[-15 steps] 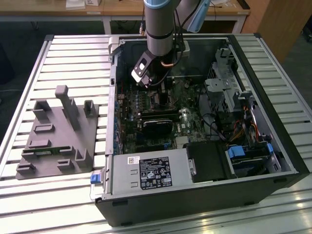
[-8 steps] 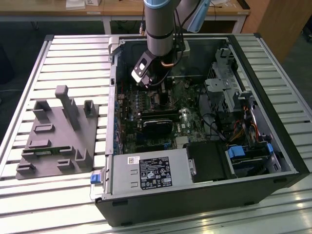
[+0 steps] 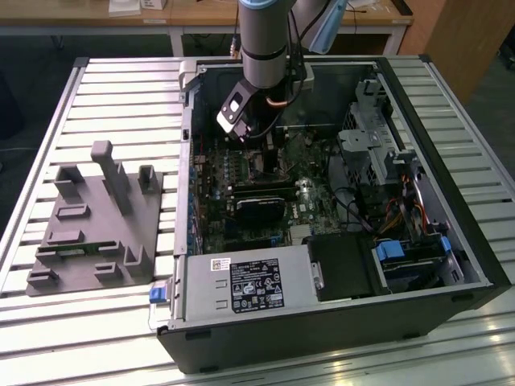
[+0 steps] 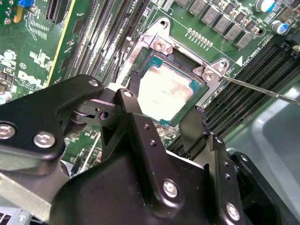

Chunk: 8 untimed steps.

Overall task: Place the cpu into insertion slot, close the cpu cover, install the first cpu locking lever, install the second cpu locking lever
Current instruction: 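Place the cpu into insertion slot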

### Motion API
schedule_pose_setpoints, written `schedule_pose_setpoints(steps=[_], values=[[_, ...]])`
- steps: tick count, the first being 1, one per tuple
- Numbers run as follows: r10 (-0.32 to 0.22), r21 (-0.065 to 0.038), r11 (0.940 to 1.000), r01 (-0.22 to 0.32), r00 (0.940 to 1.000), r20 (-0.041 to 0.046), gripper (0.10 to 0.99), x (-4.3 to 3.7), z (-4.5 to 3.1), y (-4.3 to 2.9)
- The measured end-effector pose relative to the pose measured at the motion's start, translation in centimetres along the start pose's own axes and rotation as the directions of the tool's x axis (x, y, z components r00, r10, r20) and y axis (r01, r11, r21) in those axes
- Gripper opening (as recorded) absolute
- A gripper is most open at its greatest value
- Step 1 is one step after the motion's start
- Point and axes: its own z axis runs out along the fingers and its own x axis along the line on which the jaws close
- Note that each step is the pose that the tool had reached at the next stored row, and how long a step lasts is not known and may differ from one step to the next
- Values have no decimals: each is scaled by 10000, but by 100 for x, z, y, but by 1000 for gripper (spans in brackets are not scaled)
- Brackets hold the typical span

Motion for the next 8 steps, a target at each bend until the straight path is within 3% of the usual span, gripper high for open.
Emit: schedule_pose_setpoints(steps=[8], values=[[82,1,10000,-82,9999,70,612,-1,-2,2]])
